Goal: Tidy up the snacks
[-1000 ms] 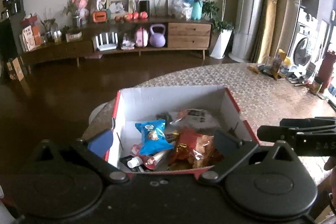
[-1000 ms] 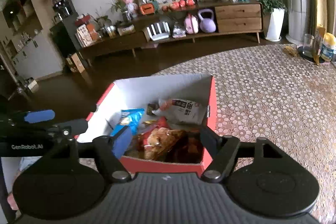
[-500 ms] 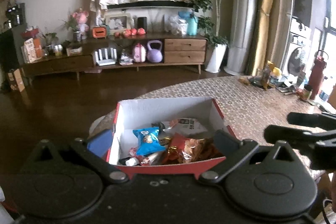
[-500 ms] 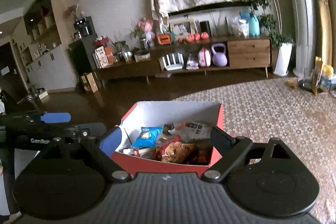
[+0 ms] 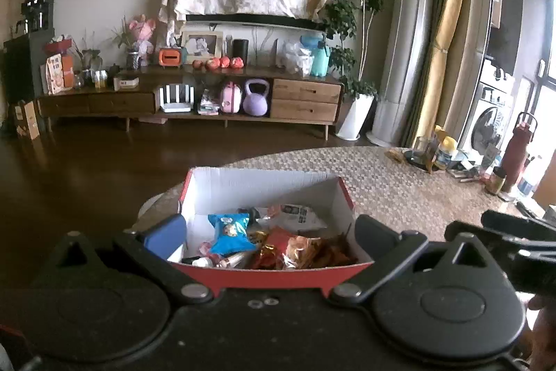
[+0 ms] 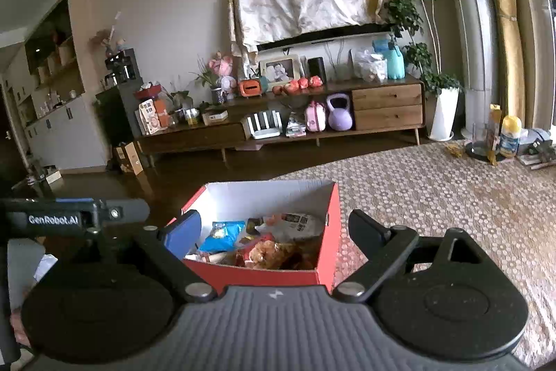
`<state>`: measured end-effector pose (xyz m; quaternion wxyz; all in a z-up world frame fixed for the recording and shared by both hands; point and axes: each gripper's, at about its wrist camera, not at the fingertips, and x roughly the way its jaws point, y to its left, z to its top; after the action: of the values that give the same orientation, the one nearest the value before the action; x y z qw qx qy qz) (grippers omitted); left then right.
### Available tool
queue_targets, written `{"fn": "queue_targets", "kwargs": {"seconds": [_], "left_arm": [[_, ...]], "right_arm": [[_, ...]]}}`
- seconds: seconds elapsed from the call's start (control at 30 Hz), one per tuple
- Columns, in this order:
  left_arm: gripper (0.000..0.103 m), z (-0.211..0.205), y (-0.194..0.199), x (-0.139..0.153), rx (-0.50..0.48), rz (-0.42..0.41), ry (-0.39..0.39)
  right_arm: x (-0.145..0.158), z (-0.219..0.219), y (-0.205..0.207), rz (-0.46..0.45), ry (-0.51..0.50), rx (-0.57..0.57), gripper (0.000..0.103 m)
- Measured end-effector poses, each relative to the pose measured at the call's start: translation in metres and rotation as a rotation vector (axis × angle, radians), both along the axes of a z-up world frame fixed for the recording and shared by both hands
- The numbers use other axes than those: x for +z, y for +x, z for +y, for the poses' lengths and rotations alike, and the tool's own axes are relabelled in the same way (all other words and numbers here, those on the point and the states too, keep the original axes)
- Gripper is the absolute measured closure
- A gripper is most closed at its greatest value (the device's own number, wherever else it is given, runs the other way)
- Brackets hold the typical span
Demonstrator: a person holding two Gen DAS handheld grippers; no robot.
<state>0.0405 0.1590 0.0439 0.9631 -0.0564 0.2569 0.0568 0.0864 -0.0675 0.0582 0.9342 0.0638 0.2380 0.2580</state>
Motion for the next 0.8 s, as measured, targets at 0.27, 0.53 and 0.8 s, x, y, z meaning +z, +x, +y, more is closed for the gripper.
{"fn": "queue_targets", "kwargs": {"seconds": [0.27, 0.53, 0.8], "left_arm": [[0.0, -0.009, -0.004, 0.005, 0.011, -0.024, 0.031], [0.0, -0.013, -0.007, 0.006, 0.017, -0.019, 0.046], [0.0, -0.014, -0.008, 0.004, 0.015, -0.015, 0.06]], "right_arm": [[-0.009, -0.004, -0.004, 0.02, -0.003, -0.01, 0.011], [-0.005, -0.002, -0.004, 0.017, -0.009, -0.001, 0.011], [-0.007, 0.001, -0.008, 0.023, -0.014, -0.002, 0.011]]}}
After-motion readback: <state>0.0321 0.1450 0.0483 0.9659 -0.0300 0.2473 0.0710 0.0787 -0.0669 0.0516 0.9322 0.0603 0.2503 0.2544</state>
